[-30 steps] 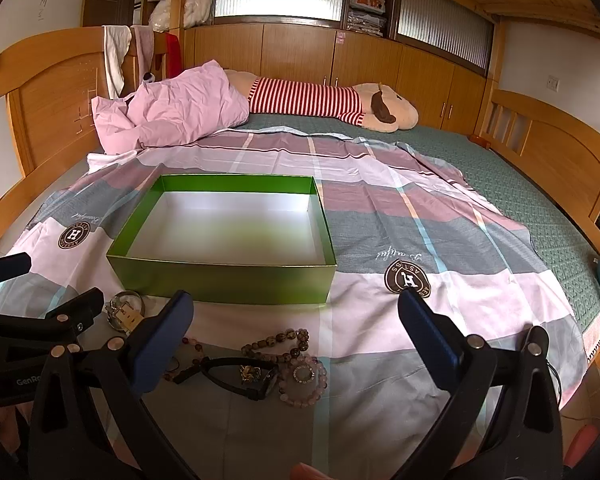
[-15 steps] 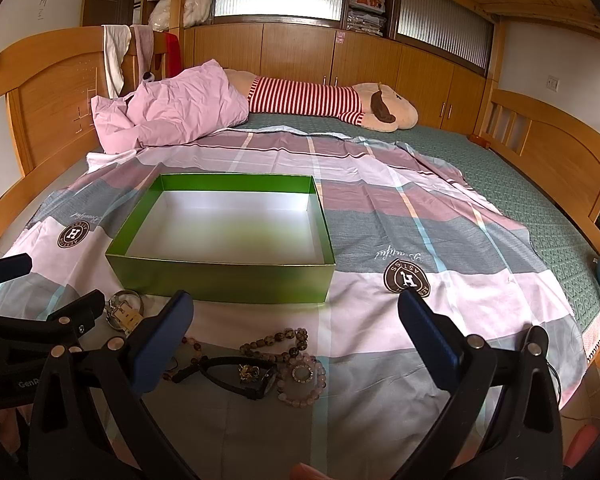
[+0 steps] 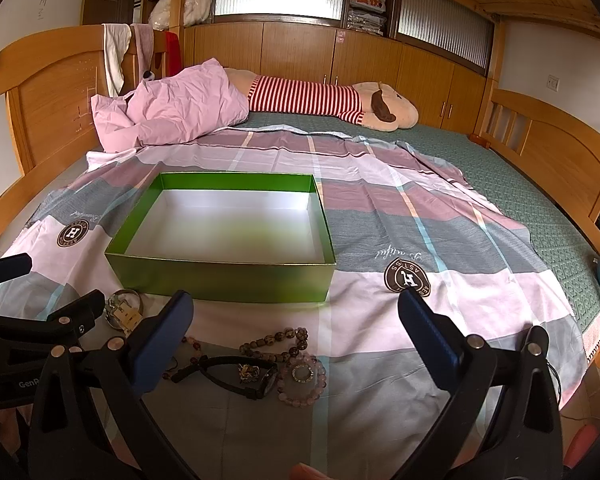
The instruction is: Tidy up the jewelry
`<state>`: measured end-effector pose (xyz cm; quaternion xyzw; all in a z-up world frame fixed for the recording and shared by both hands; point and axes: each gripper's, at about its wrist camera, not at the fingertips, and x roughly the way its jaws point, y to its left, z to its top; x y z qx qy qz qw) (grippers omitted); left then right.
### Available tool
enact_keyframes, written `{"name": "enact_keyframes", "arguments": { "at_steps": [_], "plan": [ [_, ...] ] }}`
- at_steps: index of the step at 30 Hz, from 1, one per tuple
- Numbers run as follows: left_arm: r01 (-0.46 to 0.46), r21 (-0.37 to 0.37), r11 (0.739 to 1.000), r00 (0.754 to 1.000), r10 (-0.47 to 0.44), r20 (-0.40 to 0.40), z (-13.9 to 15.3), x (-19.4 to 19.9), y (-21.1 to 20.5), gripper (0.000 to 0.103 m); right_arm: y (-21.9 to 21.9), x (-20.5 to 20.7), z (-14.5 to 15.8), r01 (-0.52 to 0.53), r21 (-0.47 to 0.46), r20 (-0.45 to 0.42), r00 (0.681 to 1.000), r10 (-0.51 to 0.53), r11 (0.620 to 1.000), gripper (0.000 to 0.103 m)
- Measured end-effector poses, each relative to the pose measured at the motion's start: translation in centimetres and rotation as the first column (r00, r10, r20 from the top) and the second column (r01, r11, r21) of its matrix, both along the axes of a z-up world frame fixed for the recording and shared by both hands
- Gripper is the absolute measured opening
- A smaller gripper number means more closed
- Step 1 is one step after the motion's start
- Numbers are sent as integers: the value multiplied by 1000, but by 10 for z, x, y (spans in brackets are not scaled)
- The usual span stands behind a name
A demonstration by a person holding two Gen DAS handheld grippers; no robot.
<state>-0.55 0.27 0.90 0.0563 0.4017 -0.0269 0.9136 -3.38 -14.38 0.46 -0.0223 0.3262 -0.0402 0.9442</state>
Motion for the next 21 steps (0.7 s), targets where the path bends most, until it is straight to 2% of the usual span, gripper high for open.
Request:
{"name": "enact_keyframes", "arguments": {
  "at_steps": [7, 12, 17, 19, 20, 21],
  "plan": [
    [3, 11, 1000, 1000, -3, -22, -11, 4, -4, 99, -2, 3, -2, 3, -3, -6, 1000, -3, 1000, 100],
    [-5, 12, 1000, 997, 5, -72, -23, 13, -2, 99, -35, 17, 1, 62, 46, -10, 998, -62, 997, 100],
    [2, 11, 1000, 992, 0, -122, -39, 24, 1, 99, -70, 38, -18, 112, 142, -117, 989, -95, 984, 100],
    [10, 9, 1000, 988, -9, -157, -47, 29, 0, 99, -70, 43, -29, 99, 156, -151, 986, -75, 983, 94],
    [10, 3, 1000, 984, -9, -177, -52, 33, 2, 97, -69, 47, -37, 88, 169, -179, 982, -57, 982, 85],
    [1, 1, 1000, 981, -1, -193, -55, 35, 4, 89, -68, 49, -42, 74, 182, -189, 981, -39, 981, 77]
  ]
}}
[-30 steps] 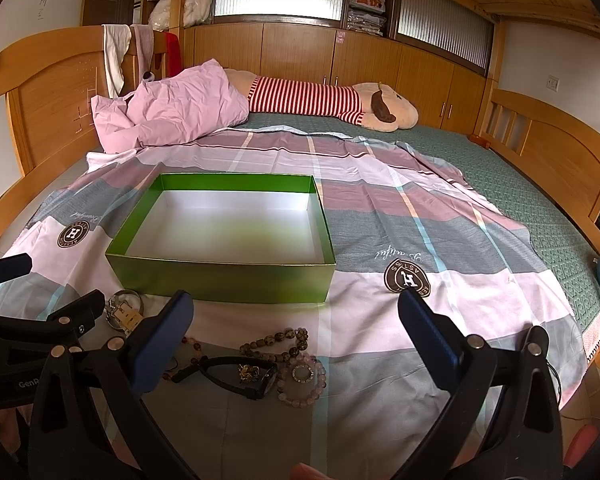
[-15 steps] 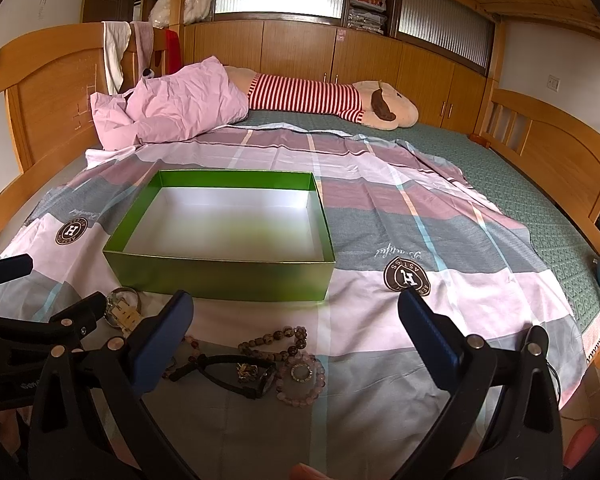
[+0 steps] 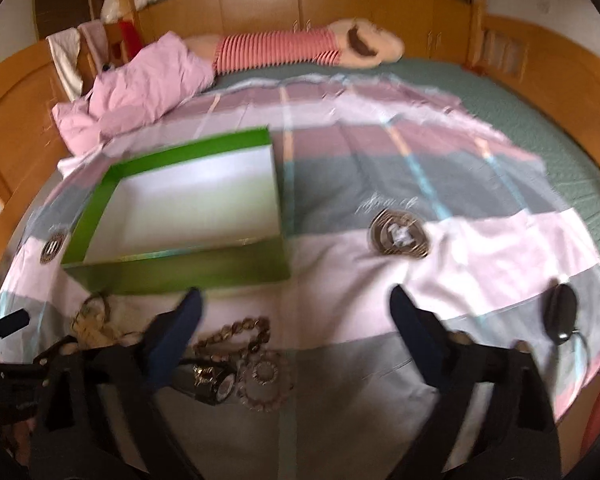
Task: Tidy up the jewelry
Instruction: 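Grasp the beige-strap watch with the left gripper while the right gripper grasps the black-strap watch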
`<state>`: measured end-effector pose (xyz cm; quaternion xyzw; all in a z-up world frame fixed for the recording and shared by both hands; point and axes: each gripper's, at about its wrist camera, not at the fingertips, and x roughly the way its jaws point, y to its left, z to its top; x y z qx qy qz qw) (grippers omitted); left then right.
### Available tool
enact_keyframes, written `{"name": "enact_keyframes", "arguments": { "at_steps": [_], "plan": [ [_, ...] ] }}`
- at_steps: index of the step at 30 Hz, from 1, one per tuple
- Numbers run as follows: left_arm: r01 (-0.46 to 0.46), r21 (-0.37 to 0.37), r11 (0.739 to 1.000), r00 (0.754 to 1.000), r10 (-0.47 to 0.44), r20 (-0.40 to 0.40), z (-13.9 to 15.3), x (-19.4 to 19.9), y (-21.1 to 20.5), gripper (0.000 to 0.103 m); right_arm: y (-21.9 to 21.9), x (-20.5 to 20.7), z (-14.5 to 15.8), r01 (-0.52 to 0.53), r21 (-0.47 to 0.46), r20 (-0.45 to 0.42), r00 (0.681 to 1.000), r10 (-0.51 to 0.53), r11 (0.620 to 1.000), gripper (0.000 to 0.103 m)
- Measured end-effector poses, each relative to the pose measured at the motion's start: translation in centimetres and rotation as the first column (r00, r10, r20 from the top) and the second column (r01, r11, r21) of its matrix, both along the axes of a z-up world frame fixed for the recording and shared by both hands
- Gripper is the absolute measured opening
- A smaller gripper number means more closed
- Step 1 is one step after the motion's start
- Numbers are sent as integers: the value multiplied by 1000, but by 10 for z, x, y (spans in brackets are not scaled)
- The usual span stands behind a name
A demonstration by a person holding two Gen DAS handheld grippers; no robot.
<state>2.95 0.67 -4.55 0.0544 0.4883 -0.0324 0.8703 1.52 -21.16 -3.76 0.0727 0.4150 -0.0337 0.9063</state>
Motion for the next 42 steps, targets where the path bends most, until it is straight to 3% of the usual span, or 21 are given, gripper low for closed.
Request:
{"name": "enact_keyframes", "arguments": {
  "at_steps": [1, 3, 5, 8, 11, 13, 18, 20, 25, 27, 28, 31, 38, 42],
  "plan": [
    [-10, -4, 1000, 1000, 10, -12, -2, 2, 2, 83, 2, 3, -6, -7, 0, -16, 1000, 7, 1000, 72],
    [-29, -23, 999, 999, 29, -28, -5, 7, 9, 62, 5, 9, -16, -2, 1, -66, 998, 3, 1000, 45],
    [-41, -44, 998, 998, 39, -51, -8, 12, 16, 50, 4, 14, -25, -14, 55, -88, 996, 18, 998, 40],
    [-24, -92, 995, 997, 16, -81, -10, 18, 21, 51, 9, 24, -37, -58, 140, -147, 986, 78, 988, 40],
    [35, -144, 989, 995, -49, -91, -11, 19, 15, 75, 21, 30, -42, -77, 117, -175, 980, 97, 990, 40],
    [74, -176, 982, 990, -93, -102, -15, 19, 8, 76, 28, 33, -44, -111, 145, -181, 974, 136, 983, 46],
    [79, -137, 987, 987, -97, -131, -29, 29, -1, 76, 38, 30, -48, -180, 134, -217, 954, 206, 974, 47],
    [63, -191, 980, 985, -91, -146, -29, 39, 5, 75, 40, 25, -50, -210, 143, -250, 938, 241, 967, 47],
    [31, -211, 977, 987, -64, -149, -29, 50, 15, 75, 52, 12, -62, -287, 138, -333, 888, 317, 948, 46],
    [32, -217, 976, 987, -66, -148, -29, 51, 14, 75, 57, 11, -67, -310, 137, -345, 875, 339, 941, 23],
    [36, -217, 976, 987, -68, -143, -28, 52, 13, 75, 59, 10, -67, -319, 126, -347, 873, 343, 939, 18],
    [24, -214, 977, 990, -54, -133, -25, 53, 15, 75, 58, 10, -62, -327, 121, -316, 882, 349, 937, 8],
    [-10, -259, 966, 989, -28, -144, -21, 55, 34, 75, 41, 5, -32, -263, 64, -132, 954, 269, 963, 8],
    [-2, -276, 961, 989, -40, -145, -20, 52, 35, 80, 35, 13, -37, -233, 50, -127, 963, 237, 971, 8]
  ]
}}
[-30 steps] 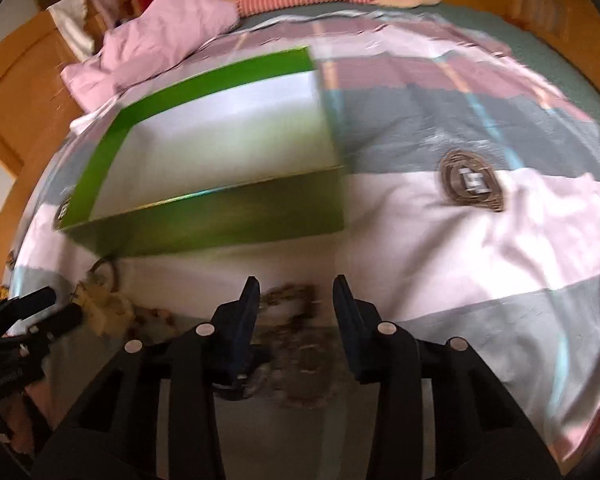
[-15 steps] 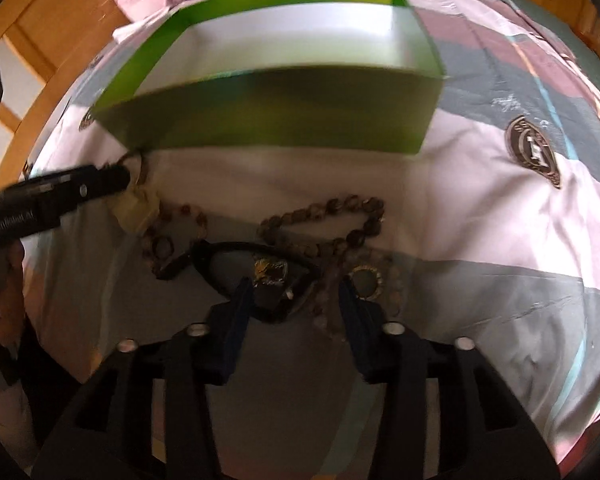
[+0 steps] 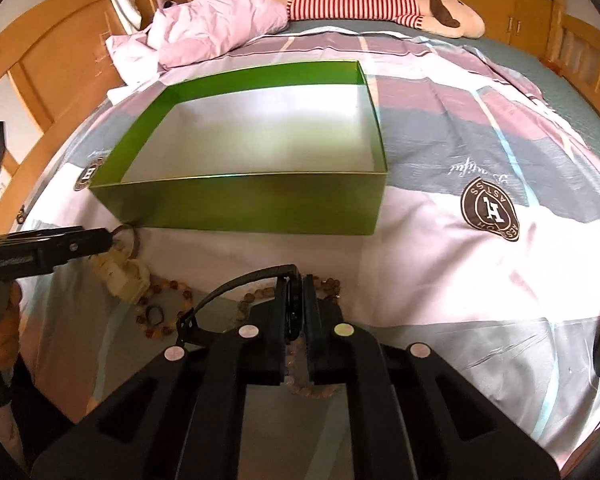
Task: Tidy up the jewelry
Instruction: 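Grasp the beige-strap watch with the left gripper while the right gripper grasps the black-strap watch, then carry the beige watch into the green box with the left gripper while the right drops the black watch there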
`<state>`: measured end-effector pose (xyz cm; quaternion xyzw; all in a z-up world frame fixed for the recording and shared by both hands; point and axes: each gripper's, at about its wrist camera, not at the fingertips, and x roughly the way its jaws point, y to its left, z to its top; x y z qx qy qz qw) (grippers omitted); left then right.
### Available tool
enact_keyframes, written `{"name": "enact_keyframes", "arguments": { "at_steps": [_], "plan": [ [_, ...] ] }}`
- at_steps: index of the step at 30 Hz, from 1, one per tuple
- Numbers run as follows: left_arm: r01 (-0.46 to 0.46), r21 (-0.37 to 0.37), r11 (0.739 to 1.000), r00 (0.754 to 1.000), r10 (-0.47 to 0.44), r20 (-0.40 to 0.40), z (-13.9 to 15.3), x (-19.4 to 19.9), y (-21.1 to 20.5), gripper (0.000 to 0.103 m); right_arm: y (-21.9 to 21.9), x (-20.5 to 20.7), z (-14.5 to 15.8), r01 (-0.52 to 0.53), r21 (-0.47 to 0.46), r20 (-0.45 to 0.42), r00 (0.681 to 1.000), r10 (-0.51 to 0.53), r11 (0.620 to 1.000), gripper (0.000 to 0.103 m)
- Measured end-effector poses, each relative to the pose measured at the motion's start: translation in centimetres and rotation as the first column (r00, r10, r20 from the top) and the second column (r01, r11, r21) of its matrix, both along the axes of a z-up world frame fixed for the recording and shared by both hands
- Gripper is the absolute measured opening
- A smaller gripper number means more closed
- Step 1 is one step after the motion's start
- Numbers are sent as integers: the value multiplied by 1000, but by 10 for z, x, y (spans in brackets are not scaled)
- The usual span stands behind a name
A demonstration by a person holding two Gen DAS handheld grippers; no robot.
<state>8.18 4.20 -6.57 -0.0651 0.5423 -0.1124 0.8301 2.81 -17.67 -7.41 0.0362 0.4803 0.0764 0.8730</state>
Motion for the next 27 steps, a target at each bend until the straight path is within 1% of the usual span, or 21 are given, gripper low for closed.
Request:
{"name": "enact_keyframes", "arguments": {
  "at_steps": [2, 4, 6, 10, 13, 14, 16, 17, 18, 23, 27],
  "plan": [
    [22, -17, 1000, 1000, -22, -7, 0, -2, -3, 87, 2, 3, -5, 1, -9, -13, 1000, -1, 1000, 8],
    [46, -10, 999, 999, -46, -6, 1, -5, -8, 89, 7, 6, -10, -1, -19, -24, 1000, 0, 1000, 8],
    [62, 17, 998, 998, -62, 1, 1, -9, -14, 92, 10, 7, -12, -5, -26, -32, 999, 4, 1000, 8],
    [105, 63, 992, 994, -105, -7, -6, -14, -28, 93, 14, 6, -15, -12, -34, -38, 999, 10, 999, 8],
    [124, 143, 982, 992, -124, -11, -15, -16, -39, 93, 16, 6, -17, -16, -38, -41, 999, 15, 999, 8],
    [126, 159, 979, 992, -126, -9, -17, -17, -40, 93, 16, 5, -18, -17, -40, -42, 999, 16, 999, 8],
    [130, 188, 974, 991, -132, 2, -19, -18, -43, 89, 17, 5, -18, -19, -42, -45, 999, 17, 999, 8],
    [131, 191, 973, 991, -134, 3, -20, -18, -43, 80, 17, 5, -18, -21, -42, -44, 999, 19, 999, 8],
    [137, 182, 974, 990, -139, -1, -21, -18, -43, 74, 17, 5, -18, -21, -43, -43, 999, 20, 999, 8],
    [118, 169, 978, 992, -123, 19, -16, -18, -39, 70, 17, 4, -16, -25, -39, -37, 999, 23, 999, 8],
    [105, 154, 983, 993, -113, 44, -8, -19, -37, 70, 16, 3, -13, -23, -30, -26, 999, 22, 999, 8]
  ]
}}
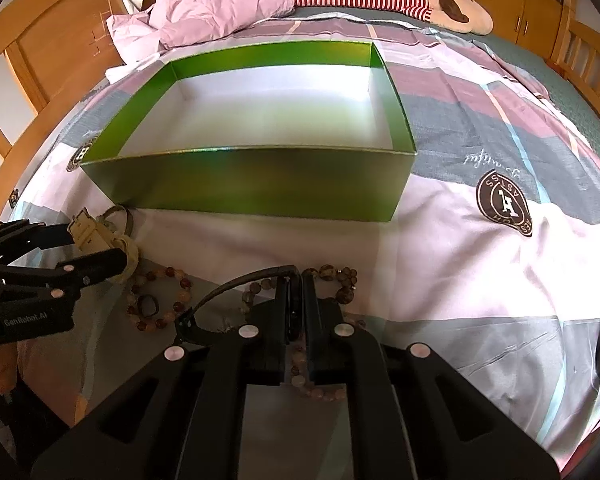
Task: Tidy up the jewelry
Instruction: 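Carry the beige watch into the green box with the left gripper while the right drops the black watch there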
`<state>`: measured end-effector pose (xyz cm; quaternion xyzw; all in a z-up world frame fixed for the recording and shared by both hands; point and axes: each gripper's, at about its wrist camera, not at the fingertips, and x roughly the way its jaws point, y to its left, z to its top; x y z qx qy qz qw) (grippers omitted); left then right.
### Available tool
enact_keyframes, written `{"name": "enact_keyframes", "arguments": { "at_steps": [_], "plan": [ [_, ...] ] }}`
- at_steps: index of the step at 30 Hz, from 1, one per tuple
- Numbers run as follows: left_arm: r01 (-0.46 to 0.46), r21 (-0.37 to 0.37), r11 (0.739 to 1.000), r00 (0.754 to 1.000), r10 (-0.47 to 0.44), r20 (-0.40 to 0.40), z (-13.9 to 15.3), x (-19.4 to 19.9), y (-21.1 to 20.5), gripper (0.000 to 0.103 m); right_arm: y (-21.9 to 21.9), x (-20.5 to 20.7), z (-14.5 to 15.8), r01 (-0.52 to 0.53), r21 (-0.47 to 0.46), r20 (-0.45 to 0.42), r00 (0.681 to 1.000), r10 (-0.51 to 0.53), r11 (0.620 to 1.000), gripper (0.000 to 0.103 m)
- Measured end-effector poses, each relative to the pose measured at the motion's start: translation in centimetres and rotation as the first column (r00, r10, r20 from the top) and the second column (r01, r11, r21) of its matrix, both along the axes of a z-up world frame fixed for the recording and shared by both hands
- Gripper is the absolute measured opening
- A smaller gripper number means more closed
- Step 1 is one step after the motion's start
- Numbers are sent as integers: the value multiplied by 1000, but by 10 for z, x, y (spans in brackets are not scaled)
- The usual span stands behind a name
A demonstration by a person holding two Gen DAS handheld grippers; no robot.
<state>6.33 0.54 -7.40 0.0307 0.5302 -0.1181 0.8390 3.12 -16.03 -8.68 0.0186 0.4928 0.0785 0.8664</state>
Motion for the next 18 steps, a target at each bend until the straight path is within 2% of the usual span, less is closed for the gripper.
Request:
{"name": "enact_keyframes", "arguments": {
  "at_steps": [6, 8, 10, 14, 18],
  "plan": [
    [0, -64, 998, 998, 4, 58, 34, -8, 6, 70, -5, -4, 25, 1, 53, 59, 998, -4, 999, 8],
    [9, -91, 996, 996, 0, 89, 50, -7, 7, 70, -7, -4, 43, -2, 85, 99, 995, -7, 996, 8],
    [15, -111, 994, 992, -1, 125, 69, -1, 6, 70, -6, 4, 64, -4, 78, 159, 987, -8, 997, 8],
    [8, -74, 997, 986, 5, 168, 88, 27, -3, 70, -1, 32, 95, -20, 47, 258, 966, 7, 999, 8],
    [-24, -65, 998, 988, 34, 150, 79, 66, -6, 70, -1, 75, 91, 0, 20, 294, 956, -6, 1000, 8]
  ]
}}
